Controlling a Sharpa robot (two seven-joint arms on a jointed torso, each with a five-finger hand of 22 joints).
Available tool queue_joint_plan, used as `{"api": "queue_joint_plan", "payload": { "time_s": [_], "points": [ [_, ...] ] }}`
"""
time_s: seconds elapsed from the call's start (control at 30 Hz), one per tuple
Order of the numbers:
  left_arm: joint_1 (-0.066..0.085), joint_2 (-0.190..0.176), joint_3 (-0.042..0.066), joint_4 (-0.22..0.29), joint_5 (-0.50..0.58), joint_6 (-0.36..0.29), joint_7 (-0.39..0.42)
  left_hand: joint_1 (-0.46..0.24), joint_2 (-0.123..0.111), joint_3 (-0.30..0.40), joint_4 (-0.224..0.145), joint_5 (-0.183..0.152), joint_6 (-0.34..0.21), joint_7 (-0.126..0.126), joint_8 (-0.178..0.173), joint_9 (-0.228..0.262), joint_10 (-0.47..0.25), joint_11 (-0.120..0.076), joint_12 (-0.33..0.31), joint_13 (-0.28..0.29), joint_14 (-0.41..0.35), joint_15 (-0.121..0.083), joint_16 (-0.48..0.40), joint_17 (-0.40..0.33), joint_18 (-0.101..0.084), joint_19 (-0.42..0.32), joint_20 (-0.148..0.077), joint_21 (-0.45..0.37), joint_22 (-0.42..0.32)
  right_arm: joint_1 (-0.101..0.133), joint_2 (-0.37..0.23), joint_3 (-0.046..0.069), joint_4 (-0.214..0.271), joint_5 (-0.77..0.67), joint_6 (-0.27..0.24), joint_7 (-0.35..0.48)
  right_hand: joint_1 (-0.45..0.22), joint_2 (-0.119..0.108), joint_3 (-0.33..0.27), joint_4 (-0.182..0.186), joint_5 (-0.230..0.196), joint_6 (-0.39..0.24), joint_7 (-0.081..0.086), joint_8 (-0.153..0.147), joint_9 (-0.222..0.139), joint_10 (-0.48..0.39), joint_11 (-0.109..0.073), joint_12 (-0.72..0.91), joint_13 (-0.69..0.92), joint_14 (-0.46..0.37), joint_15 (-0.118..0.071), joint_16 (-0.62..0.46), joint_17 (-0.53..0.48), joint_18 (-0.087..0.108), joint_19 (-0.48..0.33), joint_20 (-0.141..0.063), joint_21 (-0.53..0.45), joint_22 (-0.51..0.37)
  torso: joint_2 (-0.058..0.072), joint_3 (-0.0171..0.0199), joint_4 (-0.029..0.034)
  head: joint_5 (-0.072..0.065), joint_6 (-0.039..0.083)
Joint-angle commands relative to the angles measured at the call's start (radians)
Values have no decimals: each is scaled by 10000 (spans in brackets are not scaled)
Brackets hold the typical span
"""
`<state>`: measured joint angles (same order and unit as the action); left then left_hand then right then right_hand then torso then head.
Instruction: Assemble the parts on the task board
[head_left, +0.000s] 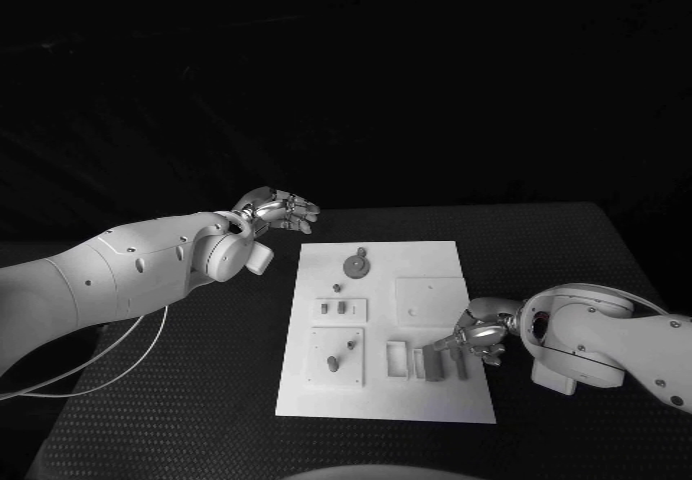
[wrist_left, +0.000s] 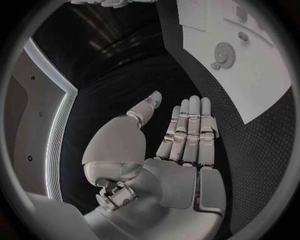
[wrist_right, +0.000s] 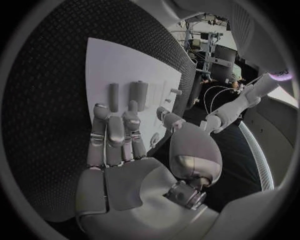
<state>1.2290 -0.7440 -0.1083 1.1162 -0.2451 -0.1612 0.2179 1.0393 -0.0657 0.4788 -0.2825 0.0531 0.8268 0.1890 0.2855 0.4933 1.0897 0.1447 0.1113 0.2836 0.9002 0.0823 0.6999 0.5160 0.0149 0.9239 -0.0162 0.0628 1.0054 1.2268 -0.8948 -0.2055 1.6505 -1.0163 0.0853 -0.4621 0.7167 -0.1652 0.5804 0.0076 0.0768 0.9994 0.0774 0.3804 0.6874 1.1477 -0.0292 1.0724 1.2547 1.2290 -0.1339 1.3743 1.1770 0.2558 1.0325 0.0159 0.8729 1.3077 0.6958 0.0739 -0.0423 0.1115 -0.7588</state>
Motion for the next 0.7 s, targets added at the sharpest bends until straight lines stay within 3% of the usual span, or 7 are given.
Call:
{"api": "queue_joint_plan", "payload": {
  "time_s": [0.03, 0.27, 0.57, 0.7],
  "points": [
    [5, 16, 6, 62, 104, 90, 121, -9, 5, -54, 32, -5, 72, 0, 61, -13, -6, -26, 32, -8, 88, -7, -51, 16, -35, 79, -10, 62, -19, -25, 114, -17, 15, -136, 366, -337, -131, -11, 22, 49, 15, 14, -1, -46, 30, -28, -34, 61, -18, -80, -13, 81, -44, 60, -8, -70, 33, 212, -1, -11, -1, -9, -35],
    [5, 8, 6, 94, 111, 151, 110, -44, 1, -69, 45, -5, 63, 4, 56, -19, -17, -21, 28, -13, 83, -4, -64, 24, -37, 74, -8, 59, -25, -100, 322, -54, -243, -125, 287, -287, -194, 43, 75, -2, 14, -40, 15, -112, 79, -67, -19, 70, -52, -203, 0, 98, -210, 60, -43, -78, 54, 210, 10, -14, 12, -35, -22],
    [6, -28, 5, 180, 112, 148, 103, -105, -12, -96, 64, -2, 49, 9, 50, -28, -32, -15, 24, -22, 74, 0, -82, 35, -40, 63, -6, 55, -34, -426, 695, -80, -573, -339, 214, -266, -293, 120, 89, -312, 12, -154, 75, -275, 160, -192, 40, 57, -146, -434, 56, 152, -494, 60, -158, -37, 67, 201, 6, 19, 21, 17, -130],
    [6, -50, 5, 198, 112, 146, 104, -110, -14, -98, 64, -2, 47, 10, 49, -29, -34, -15, 23, -23, 73, 1, -84, 36, -40, 61, -6, 54, -35, -478, 799, -80, -638, -415, 114, -244, -324, 98, 102, -346, 15, -169, 85, -305, 171, -212, 49, 60, -160, -461, 66, 171, -531, 60, -174, -29, 67, 199, 3, 16, 7, 30, -164]
  ]
}}
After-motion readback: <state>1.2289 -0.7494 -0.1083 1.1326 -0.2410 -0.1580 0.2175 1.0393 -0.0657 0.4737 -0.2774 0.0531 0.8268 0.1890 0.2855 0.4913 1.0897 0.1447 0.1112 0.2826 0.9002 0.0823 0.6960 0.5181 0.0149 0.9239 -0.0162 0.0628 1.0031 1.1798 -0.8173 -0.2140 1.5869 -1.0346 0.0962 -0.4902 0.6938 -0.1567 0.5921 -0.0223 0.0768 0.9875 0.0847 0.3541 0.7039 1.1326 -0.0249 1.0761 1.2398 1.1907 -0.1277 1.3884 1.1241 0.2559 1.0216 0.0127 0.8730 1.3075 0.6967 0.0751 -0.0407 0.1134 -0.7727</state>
